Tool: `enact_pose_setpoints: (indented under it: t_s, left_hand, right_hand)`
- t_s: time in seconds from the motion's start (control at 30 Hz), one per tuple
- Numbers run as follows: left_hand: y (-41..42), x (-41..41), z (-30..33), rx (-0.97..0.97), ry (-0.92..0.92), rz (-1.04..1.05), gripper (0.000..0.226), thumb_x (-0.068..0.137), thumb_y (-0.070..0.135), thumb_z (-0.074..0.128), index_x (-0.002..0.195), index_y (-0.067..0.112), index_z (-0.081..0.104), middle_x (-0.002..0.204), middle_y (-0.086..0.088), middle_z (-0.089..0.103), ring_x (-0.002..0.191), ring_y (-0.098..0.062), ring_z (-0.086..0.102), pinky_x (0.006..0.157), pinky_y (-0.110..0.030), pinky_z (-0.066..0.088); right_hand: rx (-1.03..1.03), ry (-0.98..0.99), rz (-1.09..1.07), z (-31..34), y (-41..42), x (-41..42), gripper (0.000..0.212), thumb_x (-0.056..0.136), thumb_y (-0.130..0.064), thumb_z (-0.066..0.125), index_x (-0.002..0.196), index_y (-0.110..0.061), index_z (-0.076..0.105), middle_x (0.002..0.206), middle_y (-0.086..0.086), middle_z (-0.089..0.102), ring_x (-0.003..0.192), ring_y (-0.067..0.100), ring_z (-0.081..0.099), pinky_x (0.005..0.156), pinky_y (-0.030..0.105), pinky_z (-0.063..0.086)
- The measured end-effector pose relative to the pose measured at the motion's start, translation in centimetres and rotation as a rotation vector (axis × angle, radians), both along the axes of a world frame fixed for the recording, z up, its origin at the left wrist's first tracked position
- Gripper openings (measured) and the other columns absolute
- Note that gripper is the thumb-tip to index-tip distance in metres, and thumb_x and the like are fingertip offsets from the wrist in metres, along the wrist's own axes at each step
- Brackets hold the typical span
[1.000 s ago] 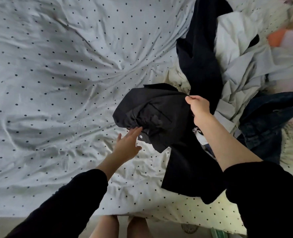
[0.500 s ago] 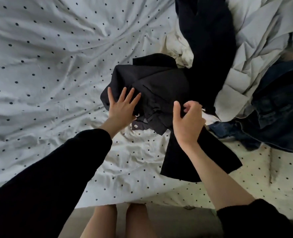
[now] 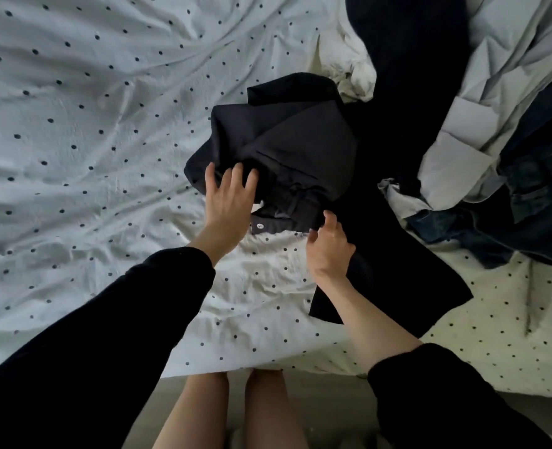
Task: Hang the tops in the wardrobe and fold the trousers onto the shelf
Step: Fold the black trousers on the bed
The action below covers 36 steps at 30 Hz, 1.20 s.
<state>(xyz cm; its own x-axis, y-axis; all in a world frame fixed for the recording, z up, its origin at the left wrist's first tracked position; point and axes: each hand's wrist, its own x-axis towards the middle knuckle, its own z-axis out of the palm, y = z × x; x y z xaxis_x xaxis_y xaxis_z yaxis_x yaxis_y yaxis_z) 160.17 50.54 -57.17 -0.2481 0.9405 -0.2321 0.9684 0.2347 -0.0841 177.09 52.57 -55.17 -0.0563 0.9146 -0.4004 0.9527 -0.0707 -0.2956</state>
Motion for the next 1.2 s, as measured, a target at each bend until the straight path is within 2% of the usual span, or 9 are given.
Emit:
enact_pose_setpoints:
  t_s: [0.1,0.17,0.27,0.47,0.57,0.7,0.87,1.0,1.2]
  left_hand:
    - [-1.0,0.0,0.1,0.005,0.063,-0.003,0.081,0.067,0.013,0.073,0.137,0.016,0.032,0.136,-0.012,0.044,0.117,-0.024,0.049,0.110,-0.049,0.024]
    - [-0.9,-0.6,0.4,0.071,0.107,0.003,0.083,0.053,0.007,0.077,0.129,0.016,0.044,0.111,-0.008,0.058,0.090,-0.022,0.058,0.096,-0.045,0.040]
    - [-0.1,-1.7,2.0,0.191,0.049,0.055,0.071,0.052,-0.007,0.070,0.118,0.012,0.055,0.084,-0.008,0.060,0.071,-0.025,0.057,0.083,-0.042,0.045]
    - [0.5,-3.7,7.0,0.324,-0.081,0.144,0.057,0.062,-0.008,0.068,0.115,0.008,0.056,0.109,-0.014,0.059,0.083,-0.034,0.058,0.083,-0.045,0.029]
    - [0.5,-5.9,10.3,0.356,-0.105,0.225,0.040,0.071,-0.006,0.057,0.108,0.007,0.060,0.099,-0.016,0.062,0.083,-0.035,0.058,0.084,-0.047,0.029]
    - [0.7,-10.1,15.9,0.381,-0.103,0.277,0.028,0.075,-0.006,0.048,0.093,0.006,0.066,0.083,-0.014,0.065,0.076,-0.032,0.058,0.083,-0.040,0.021]
    - [1.3,-12.7,21.5,0.404,-0.122,0.302,0.026,0.083,0.004,0.050,0.099,0.011,0.069,0.092,-0.010,0.064,0.081,-0.030,0.058,0.082,-0.036,0.017]
    - [2.0,-14.4,27.2,0.430,-0.140,0.372,0.026,0.085,0.008,0.049,0.103,0.014,0.066,0.100,-0.012,0.061,0.086,-0.031,0.058,0.086,-0.037,0.021]
    - [3.5,-17.9,37.3,0.381,-0.261,0.513,0.026,0.089,0.011,0.051,0.109,0.018,0.064,0.108,-0.013,0.063,0.103,-0.033,0.058,0.093,-0.040,0.040]
  right_hand:
    - [0.041,0.099,-0.107,1.0,0.3,-0.3,0.030,0.097,-0.015,0.042,0.124,-0.007,0.051,0.110,0.009,0.063,0.104,0.027,0.058,0.091,0.044,0.039]
    - [0.069,0.144,-0.140,2.0,0.9,-0.4,0.026,0.097,-0.015,0.040,0.118,-0.005,0.052,0.097,0.008,0.065,0.095,0.029,0.061,0.090,0.044,0.039]
    - [0.069,0.213,-0.172,4.3,2.2,-0.9,0.022,0.099,-0.015,0.035,0.115,-0.005,0.047,0.078,0.002,0.056,0.085,0.031,0.062,0.089,0.045,0.041]
    - [0.131,0.347,-0.154,10.2,5.0,-2.6,0.024,0.101,-0.015,0.029,0.118,-0.006,0.043,0.065,-0.009,0.043,0.070,0.023,0.049,0.087,0.048,0.042]
    - [0.174,0.310,-0.028,13.4,6.6,-3.4,0.020,0.101,-0.018,0.032,0.112,-0.006,0.044,0.066,-0.005,0.047,0.070,0.027,0.049,0.082,0.044,0.039]
    - [0.066,0.281,0.105,18.5,9.0,-4.3,0.017,0.095,-0.034,0.049,0.099,-0.018,0.044,0.083,0.000,0.060,0.087,0.025,0.058,0.086,0.041,0.042]
    - [0.081,0.203,0.214,24.1,10.6,-5.0,0.024,0.093,-0.031,0.054,0.114,-0.025,0.064,0.111,0.001,0.066,0.110,0.027,0.057,0.097,0.045,0.043]
    - [0.242,0.247,0.255,31.3,12.4,-7.2,0.025,0.096,-0.025,0.049,0.113,-0.021,0.067,0.109,0.006,0.068,0.105,0.029,0.060,0.094,0.040,0.045]
    - [0.438,0.296,0.310,42.1,15.0,-10.5,0.022,0.094,-0.017,0.048,0.092,-0.004,0.066,0.093,0.012,0.065,0.093,0.032,0.060,0.072,0.030,0.044]
